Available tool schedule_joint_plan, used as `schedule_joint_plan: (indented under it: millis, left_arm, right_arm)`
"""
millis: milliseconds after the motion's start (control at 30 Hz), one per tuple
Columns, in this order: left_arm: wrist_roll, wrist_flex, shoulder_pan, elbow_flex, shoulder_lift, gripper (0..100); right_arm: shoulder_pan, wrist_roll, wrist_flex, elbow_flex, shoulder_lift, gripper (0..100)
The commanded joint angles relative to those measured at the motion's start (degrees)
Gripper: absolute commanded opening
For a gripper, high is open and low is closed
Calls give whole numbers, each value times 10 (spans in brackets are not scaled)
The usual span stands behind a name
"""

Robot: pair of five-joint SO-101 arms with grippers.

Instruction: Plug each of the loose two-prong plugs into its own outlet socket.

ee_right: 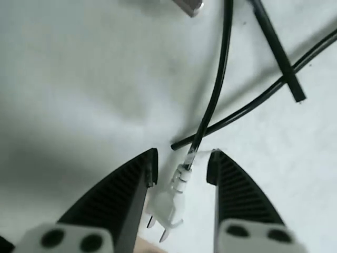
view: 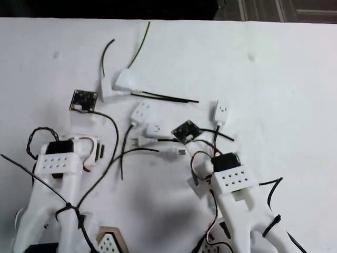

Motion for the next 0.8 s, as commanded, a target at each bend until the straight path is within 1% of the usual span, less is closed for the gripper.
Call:
schedule_joint_plan:
  millis: [0, 167, 300, 333, 400, 433, 467, 533, 767]
  left_arm:
    - [-5, -10, -7, -2, -19, 155]
    - [-5, -10, -7, -2, -19, 155]
    - [-5, -10, -7, -2, -19, 155]
    - [-5, -10, -7, -2, -19, 155]
    - [-5, -10, -7, -2, -19, 155]
    - [-5, -10, -7, -2, -19, 155]
    - [-5, -10, -7, -2, -19, 155]
    - [-5, -10, -7, -2, -19, 155]
    - [-5, -10, -6, -2, -19, 155]
  right_arm:
    - [9, 5, -36, -1, 46, 156]
    - [50, 10, -104, -2, 137, 156]
    - [53, 29, -109, -2, 178, 147]
    - [52, 33, -109, -2, 182, 123]
    - [51, 37, -109, -4, 179, 24]
    - [51, 37, -107, -13, 175, 7]
    - [55, 37, -101, -21, 169, 31]
    - [56, 37, -70, -40, 153, 12]
    - [51, 37, 55, -150, 53, 17]
